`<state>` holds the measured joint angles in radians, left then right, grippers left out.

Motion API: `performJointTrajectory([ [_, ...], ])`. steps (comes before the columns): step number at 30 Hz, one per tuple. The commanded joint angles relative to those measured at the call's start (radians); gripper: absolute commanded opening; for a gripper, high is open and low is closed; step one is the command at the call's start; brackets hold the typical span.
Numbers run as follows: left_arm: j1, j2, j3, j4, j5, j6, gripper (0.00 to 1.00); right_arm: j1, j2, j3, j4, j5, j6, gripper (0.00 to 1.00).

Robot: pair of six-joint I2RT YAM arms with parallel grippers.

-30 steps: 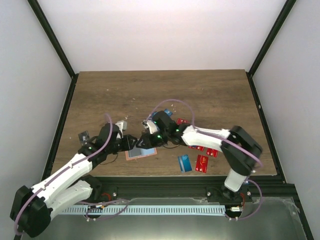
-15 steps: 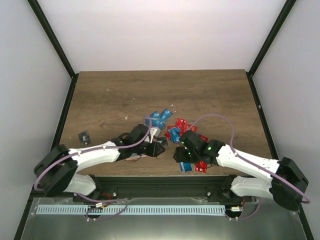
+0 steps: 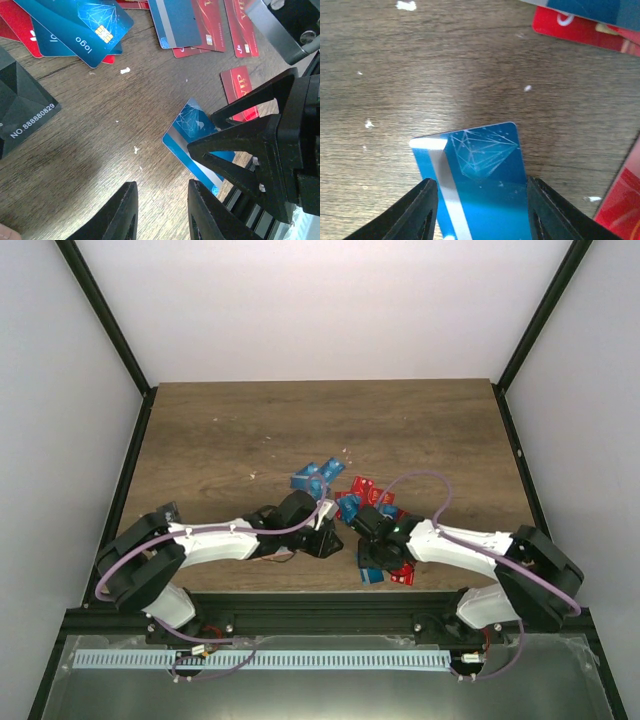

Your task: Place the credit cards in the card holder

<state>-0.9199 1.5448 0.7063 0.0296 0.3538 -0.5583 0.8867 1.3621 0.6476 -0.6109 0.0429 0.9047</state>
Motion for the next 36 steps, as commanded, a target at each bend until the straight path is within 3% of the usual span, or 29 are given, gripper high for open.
performJointTrajectory([
  [1, -0.001, -0.033, -0.024, 0.027, -0.020, 0.032, 0.30, 0.010, 0.054, -0.019, 0.048, -0.092, -0.022, 0.51],
  [12, 0.018, -0.140, -0.093, -0.028, -0.065, 0.067, 0.30, 0.191, 0.120, 0.039, 0.072, -0.233, 0.052, 0.52],
  [17, 0.019, -0.155, -0.131, -0.012, -0.015, 0.092, 0.30, 0.213, 0.128, 0.111, -0.003, -0.106, 0.112, 0.55],
  [22, 0.018, -0.144, -0.156, 0.031, 0.057, 0.091, 0.30, 0.211, 0.038, 0.171, -0.078, -0.032, 0.145, 0.61],
  [28, 0.014, -0.138, -0.171, 0.064, 0.155, 0.111, 0.30, 0.205, -0.120, 0.052, -0.092, -0.136, 0.223, 0.73],
  [36, -0.027, -0.104, -0.170, 0.081, 0.212, 0.109, 0.30, 0.204, -0.356, -0.169, -0.005, -0.235, 0.344, 0.80],
])
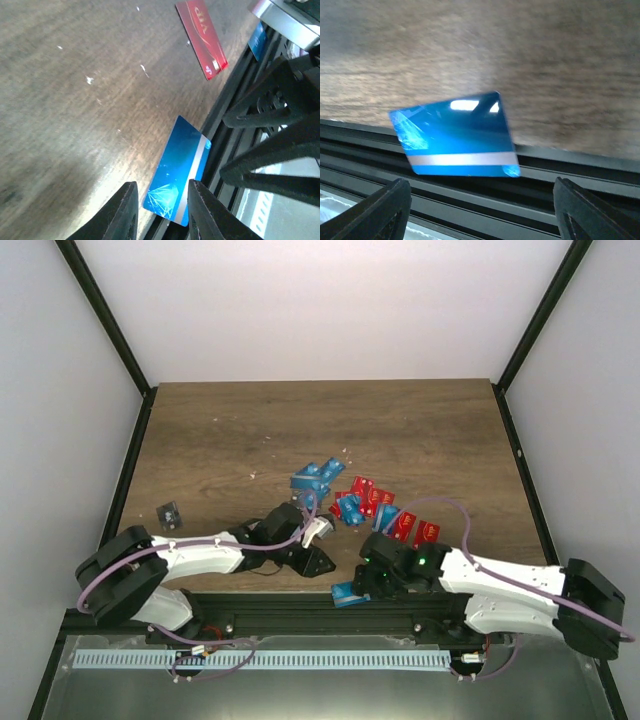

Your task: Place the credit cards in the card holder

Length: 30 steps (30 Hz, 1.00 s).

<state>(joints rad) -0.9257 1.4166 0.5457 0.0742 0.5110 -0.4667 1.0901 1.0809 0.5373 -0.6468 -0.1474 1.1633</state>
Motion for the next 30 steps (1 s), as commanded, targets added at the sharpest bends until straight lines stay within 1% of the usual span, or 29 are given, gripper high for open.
performJointTrajectory([
  [1, -0.026, 0.027, -0.011, 0.039, 0.056, 0.017, 0.30, 0.001, -0.091, -0.076, 0.043, -0.046, 0.095, 0.80],
  [5, -0.040, 0.045, -0.011, 0.046, 0.063, 0.014, 0.30, 0.002, -0.124, -0.145, 0.147, -0.063, 0.110, 0.81],
  [11, -0.052, 0.071, -0.009, 0.056, 0.061, 0.006, 0.30, -0.001, -0.111, -0.246, 0.318, -0.052, 0.150, 0.80],
  [17, -0.054, 0.078, -0.009, 0.059, 0.054, -0.008, 0.29, -0.023, -0.105, -0.353, 0.518, -0.059, 0.182, 0.75],
  [21, -0.053, 0.068, -0.010, 0.052, 0.042, -0.015, 0.29, -0.051, -0.110, -0.431, 0.648, -0.093, 0.188, 0.66],
  [25, -0.053, 0.050, -0.012, 0.044, 0.026, -0.022, 0.29, -0.066, -0.136, -0.470, 0.684, -0.080, 0.194, 0.52],
  [30, -0.053, 0.026, -0.016, 0.051, 0.009, -0.040, 0.26, -0.077, -0.161, -0.522, 0.749, -0.061, 0.212, 0.39],
])
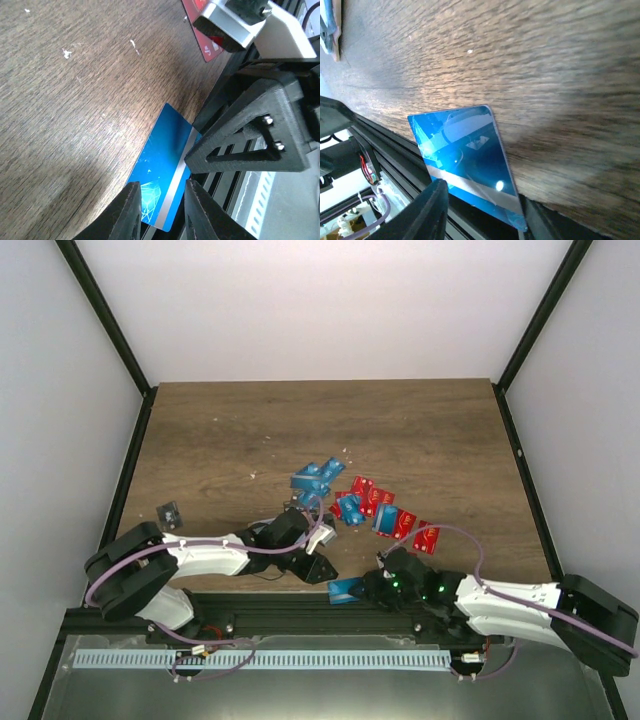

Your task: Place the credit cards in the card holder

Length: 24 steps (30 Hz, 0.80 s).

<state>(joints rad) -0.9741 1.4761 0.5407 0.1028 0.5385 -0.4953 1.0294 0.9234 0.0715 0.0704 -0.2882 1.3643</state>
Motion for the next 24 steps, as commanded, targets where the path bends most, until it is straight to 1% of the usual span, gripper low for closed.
performJointTrajectory([
  [1, -0.004, -0.038, -0.011, 0.024, -0.022, -0.015, 0.26, -0.017, -0.007, -0.063, 0.044, 0.082, 0.012, 0.35],
  [4, -0.004, -0.056, -0.011, 0.017, -0.029, -0.025, 0.26, -0.022, -0.016, -0.061, 0.051, 0.082, 0.001, 0.24],
  [7, -0.003, -0.104, -0.005, -0.020, -0.056, -0.034, 0.26, -0.026, -0.033, -0.034, 0.017, 0.076, -0.027, 0.10],
  [9, 0.000, -0.158, 0.010, -0.079, -0.106, -0.034, 0.26, -0.029, -0.044, -0.006, -0.011, 0.070, -0.052, 0.03],
  [10, 0.005, -0.195, 0.022, -0.121, -0.146, -0.034, 0.27, -0.029, -0.049, 0.010, -0.019, 0.068, -0.069, 0.01],
  [12, 0.015, -0.273, 0.051, -0.207, -0.250, -0.031, 0.27, -0.030, -0.052, 0.041, -0.013, 0.051, -0.118, 0.01],
  [14, 0.026, -0.354, 0.085, -0.293, -0.319, -0.027, 0.29, -0.031, -0.037, 0.088, -0.013, 0.039, -0.197, 0.01],
  [17, 0.036, -0.457, 0.144, -0.422, -0.415, -0.018, 0.35, -0.040, 0.014, 0.197, -0.072, 0.047, -0.345, 0.01],
  [21, 0.054, -0.551, 0.216, -0.568, -0.534, -0.033, 0.39, -0.054, 0.088, 0.372, -0.149, 0.130, -0.530, 0.01],
  [24, 0.079, -0.587, 0.267, -0.651, -0.587, -0.066, 0.41, -0.056, 0.136, 0.470, -0.163, 0.214, -0.659, 0.01],
])
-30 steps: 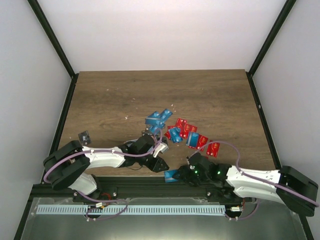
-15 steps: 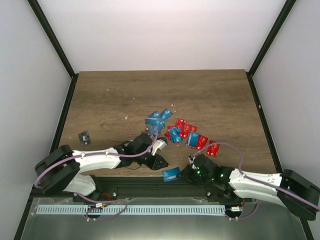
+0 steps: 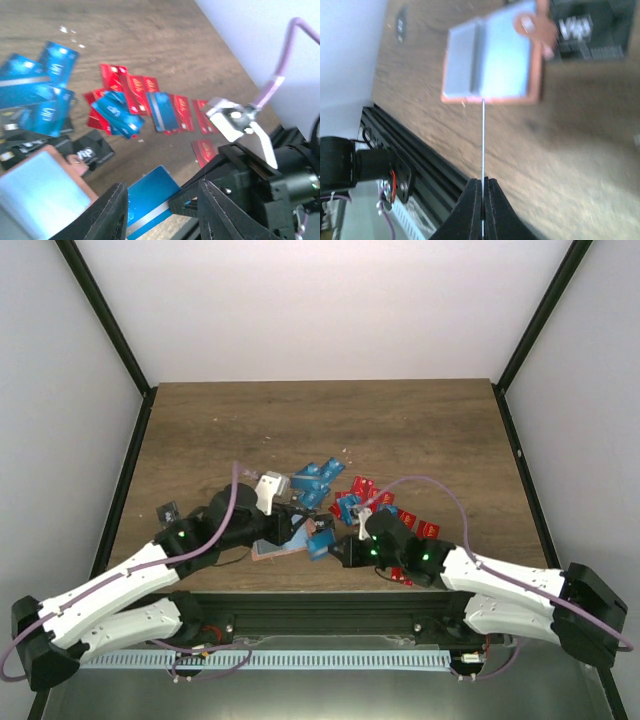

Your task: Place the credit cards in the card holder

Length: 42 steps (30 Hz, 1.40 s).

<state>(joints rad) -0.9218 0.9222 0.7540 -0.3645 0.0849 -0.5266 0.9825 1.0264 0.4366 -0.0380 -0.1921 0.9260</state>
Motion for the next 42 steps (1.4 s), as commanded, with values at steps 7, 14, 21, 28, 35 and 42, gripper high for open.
performJointTrajectory([
  [7, 0.078, -0.060, 0.149, -0.225, -0.165, -0.131, 0.43, 0.004, 0.099, 0.257, -0.016, 0.363, -0.509, 0.01],
  [14, 0.211, -0.012, 0.213, -0.164, -0.050, -0.243, 0.50, 0.087, 0.069, 0.126, 0.490, 0.618, -0.961, 0.01],
  [21, 0.333, 0.024, 0.226, -0.037, 0.132, -0.386, 0.50, 0.122, 0.103, -0.072, 1.070, 0.600, -1.498, 0.01],
  [28, 0.343, 0.034, 0.186, 0.085, 0.236, -0.516, 0.48, 0.127, 0.165, -0.068, 1.198, 0.571, -1.690, 0.01],
  [35, 0.342, 0.055, 0.135, 0.182, 0.327, -0.585, 0.45, 0.143, 0.215, -0.056, 1.232, 0.539, -1.842, 0.01],
  [42, 0.342, 0.064, 0.116, 0.195, 0.364, -0.602, 0.42, 0.144, 0.300, -0.008, 1.263, 0.547, -1.934, 0.01],
])
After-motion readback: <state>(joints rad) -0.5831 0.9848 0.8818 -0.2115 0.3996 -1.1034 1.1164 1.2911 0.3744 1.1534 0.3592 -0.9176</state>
